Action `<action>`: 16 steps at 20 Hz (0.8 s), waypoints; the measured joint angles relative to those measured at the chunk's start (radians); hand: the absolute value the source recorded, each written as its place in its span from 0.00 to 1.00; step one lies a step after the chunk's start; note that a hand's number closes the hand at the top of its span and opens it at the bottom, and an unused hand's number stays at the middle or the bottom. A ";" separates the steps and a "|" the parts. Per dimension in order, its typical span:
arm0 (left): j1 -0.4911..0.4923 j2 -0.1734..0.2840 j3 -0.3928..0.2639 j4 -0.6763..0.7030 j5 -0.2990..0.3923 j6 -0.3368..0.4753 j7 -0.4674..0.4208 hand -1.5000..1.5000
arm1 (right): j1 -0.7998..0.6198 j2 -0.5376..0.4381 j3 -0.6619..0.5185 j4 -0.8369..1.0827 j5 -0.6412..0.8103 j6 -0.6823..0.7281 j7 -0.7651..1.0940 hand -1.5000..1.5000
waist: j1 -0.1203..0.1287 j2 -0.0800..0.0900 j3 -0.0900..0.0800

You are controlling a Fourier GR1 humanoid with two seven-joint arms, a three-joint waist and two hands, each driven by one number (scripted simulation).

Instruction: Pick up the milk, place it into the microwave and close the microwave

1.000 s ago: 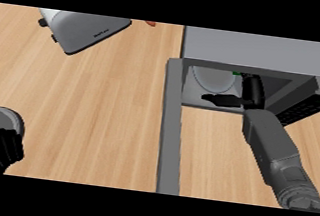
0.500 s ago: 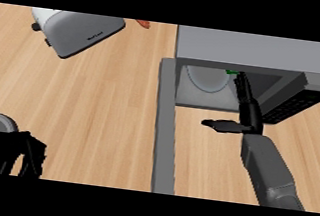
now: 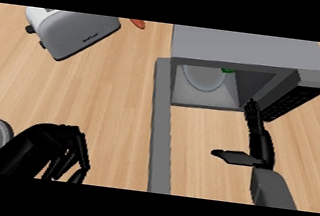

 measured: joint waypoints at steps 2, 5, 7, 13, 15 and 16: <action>-0.028 0.000 -0.059 0.031 -0.058 0.028 -0.025 1.00 | 0.065 -0.009 0.010 -0.079 -0.011 0.024 0.016 0.00 | -0.005 0.000 0.000; -0.089 0.000 -0.118 0.104 -0.114 0.051 -0.049 1.00 | 0.178 -0.019 0.030 -0.215 -0.027 0.066 0.040 0.00 | -0.009 0.001 0.000; -0.132 0.000 -0.163 0.173 -0.158 0.072 -0.072 1.00 | 0.250 -0.018 0.044 -0.303 -0.036 0.086 0.059 0.00 | -0.010 0.003 0.000; -0.236 0.001 -0.304 0.424 -0.274 0.175 -0.193 1.00 | 0.423 -0.050 0.063 -0.527 -0.066 0.151 0.075 0.00 | -0.008 0.007 0.000; -0.250 0.002 -0.362 0.512 -0.308 0.244 -0.255 1.00 | 0.479 -0.063 0.070 -0.593 -0.066 0.166 0.071 0.00 | -0.007 0.008 0.000; -0.266 0.002 -0.387 0.561 -0.319 0.282 -0.285 1.00 | 0.505 -0.070 0.074 -0.629 -0.071 0.180 0.075 0.00 | -0.009 0.008 0.000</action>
